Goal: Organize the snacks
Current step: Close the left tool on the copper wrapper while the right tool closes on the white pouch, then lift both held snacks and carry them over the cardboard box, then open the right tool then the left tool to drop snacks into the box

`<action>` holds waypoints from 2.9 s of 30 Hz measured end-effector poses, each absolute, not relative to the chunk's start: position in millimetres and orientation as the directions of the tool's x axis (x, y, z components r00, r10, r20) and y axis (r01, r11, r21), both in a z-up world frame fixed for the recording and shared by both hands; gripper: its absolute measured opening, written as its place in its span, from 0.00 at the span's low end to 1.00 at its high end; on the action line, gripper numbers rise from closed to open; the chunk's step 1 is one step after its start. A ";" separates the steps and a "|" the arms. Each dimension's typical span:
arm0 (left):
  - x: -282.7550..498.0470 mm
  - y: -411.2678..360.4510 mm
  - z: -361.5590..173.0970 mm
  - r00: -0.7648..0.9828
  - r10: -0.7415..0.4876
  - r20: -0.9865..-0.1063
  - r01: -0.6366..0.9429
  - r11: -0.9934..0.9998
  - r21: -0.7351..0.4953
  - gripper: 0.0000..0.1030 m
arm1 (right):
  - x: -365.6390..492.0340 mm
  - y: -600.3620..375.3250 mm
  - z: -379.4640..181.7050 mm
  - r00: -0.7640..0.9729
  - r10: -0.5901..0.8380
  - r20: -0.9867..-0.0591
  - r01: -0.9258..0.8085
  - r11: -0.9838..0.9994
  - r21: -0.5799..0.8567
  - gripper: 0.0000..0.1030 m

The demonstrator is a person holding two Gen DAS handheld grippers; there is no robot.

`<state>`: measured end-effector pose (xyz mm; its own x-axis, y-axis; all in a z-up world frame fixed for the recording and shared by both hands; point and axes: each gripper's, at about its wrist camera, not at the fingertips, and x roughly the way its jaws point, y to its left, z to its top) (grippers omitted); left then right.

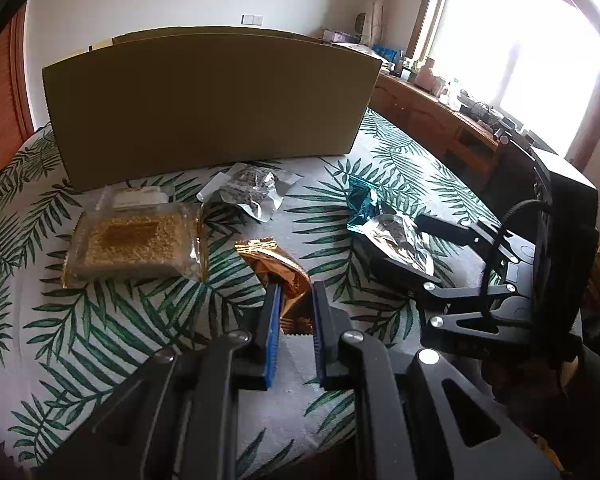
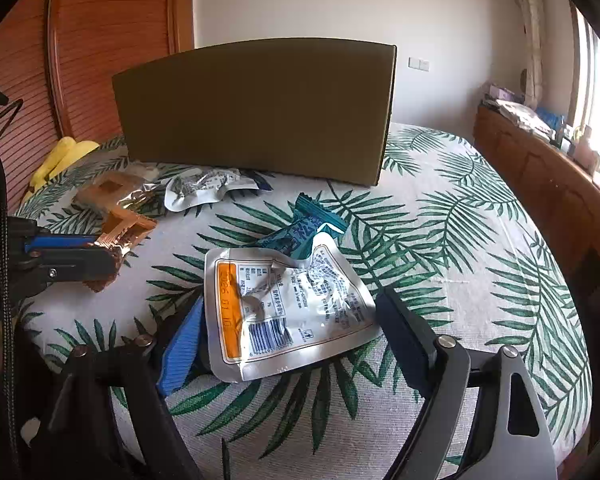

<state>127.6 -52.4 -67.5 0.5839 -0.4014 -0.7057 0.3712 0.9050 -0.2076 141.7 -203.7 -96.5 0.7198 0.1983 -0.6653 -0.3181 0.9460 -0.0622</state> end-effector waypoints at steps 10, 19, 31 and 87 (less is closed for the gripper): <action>124.7 -54.7 -67.9 0.578 -0.410 -0.705 0.378 0.901 -0.215 0.11 | 122.7 -201.7 -83.6 0.755 0.235 -0.612 -0.363 0.927 -0.092 0.38; 120.4 -55.5 -66.1 0.577 -0.421 -0.700 0.383 0.896 -0.223 0.11 | 111.6 -200.3 -62.4 0.796 0.208 -0.569 -0.359 0.918 -0.167 0.13; 115.7 -53.4 -45.3 0.604 -0.445 -0.661 0.405 0.886 -0.226 0.11 | 110.7 -208.7 -36.5 0.816 0.194 -0.545 -0.351 0.915 -0.200 0.00; 250.1 -11.8 49.2 0.756 -0.223 -0.615 0.266 0.964 -0.023 0.12 | 224.1 -129.8 59.1 0.865 0.224 -0.449 -0.391 0.862 -0.324 0.00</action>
